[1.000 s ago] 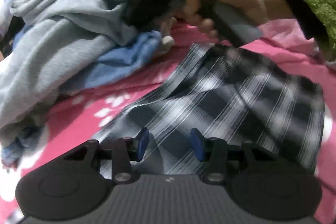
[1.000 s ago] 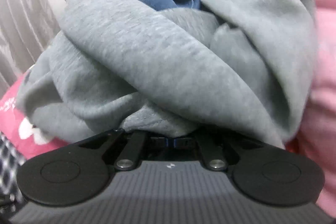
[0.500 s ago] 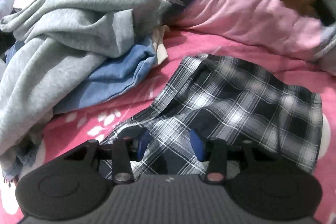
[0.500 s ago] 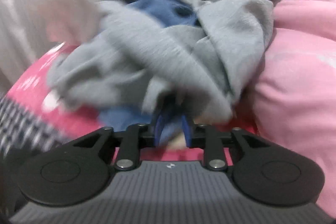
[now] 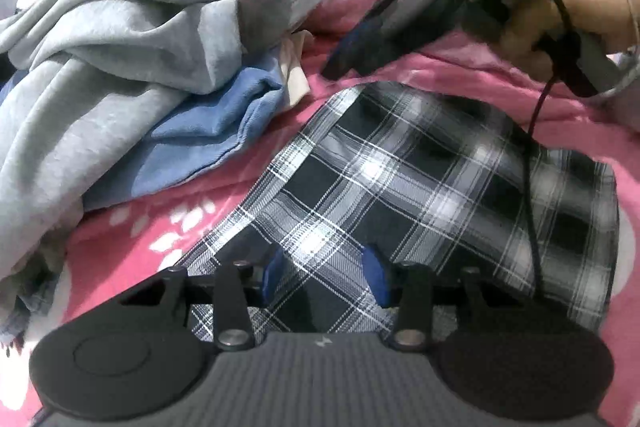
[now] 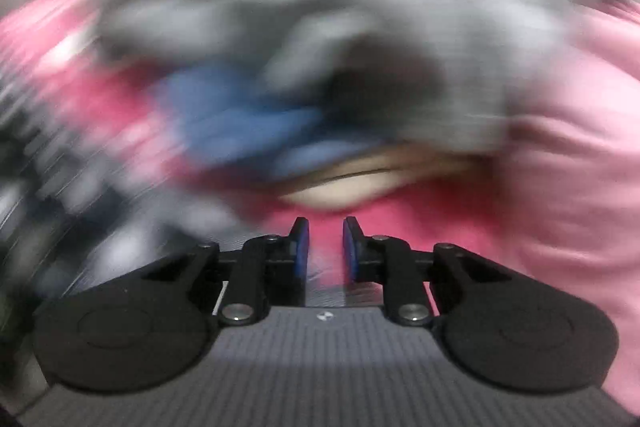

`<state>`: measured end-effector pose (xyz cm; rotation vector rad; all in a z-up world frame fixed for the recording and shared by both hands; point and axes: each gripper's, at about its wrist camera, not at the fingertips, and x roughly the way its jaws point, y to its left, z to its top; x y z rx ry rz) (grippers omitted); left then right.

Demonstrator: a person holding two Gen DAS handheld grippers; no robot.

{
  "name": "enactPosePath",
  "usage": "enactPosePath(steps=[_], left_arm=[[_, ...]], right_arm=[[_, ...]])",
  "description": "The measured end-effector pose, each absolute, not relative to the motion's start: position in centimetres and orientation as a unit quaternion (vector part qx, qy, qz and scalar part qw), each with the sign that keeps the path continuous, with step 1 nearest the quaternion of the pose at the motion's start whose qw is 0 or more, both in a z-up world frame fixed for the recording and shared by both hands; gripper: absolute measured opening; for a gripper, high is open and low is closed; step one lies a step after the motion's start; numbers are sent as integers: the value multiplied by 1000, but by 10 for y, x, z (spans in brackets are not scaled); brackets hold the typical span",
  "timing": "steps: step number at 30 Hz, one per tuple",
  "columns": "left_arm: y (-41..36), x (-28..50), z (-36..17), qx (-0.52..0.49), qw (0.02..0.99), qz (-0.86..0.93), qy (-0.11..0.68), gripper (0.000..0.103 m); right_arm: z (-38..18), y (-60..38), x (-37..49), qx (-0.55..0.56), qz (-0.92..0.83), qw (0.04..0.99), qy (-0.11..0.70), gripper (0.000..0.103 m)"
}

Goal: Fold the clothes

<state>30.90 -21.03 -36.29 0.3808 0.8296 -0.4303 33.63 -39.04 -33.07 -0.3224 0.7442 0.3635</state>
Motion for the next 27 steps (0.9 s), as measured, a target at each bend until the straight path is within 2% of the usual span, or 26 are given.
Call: enactPosePath(steps=[3, 8, 11, 12, 14, 17, 22, 27], left_arm=[[-205, 314, -355, 164, 883, -214, 384, 46], [-206, 342, -356, 117, 885, -224, 390, 46], [-210, 359, -370, 113, 880, -217, 407, 48], [-209, 363, -370, 107, 881, -216, 407, 47], [-208, 366, -367, 101, 883, -213, 406, 47], [-204, 354, -362, 102, 885, -210, 403, 47], [-210, 339, -353, 96, 877, -208, 422, 48], [-219, 330, -360, 128, 878, -193, 420, 50]], right_arm=[[-313, -426, 339, -76, 146, 917, 362, 17], [-295, -447, 314, 8, 231, 883, 408, 17], [-323, -439, 321, -23, 212, 862, 460, 18], [-326, -446, 321, -8, 191, 867, 459, 21], [-333, -460, 320, 22, 149, 876, 458, 20], [-309, -461, 303, -7, 90, 910, 404, 19], [-303, -461, 307, 11, 130, 899, 419, 21], [-336, -474, 352, 128, 116, 858, 484, 24]])
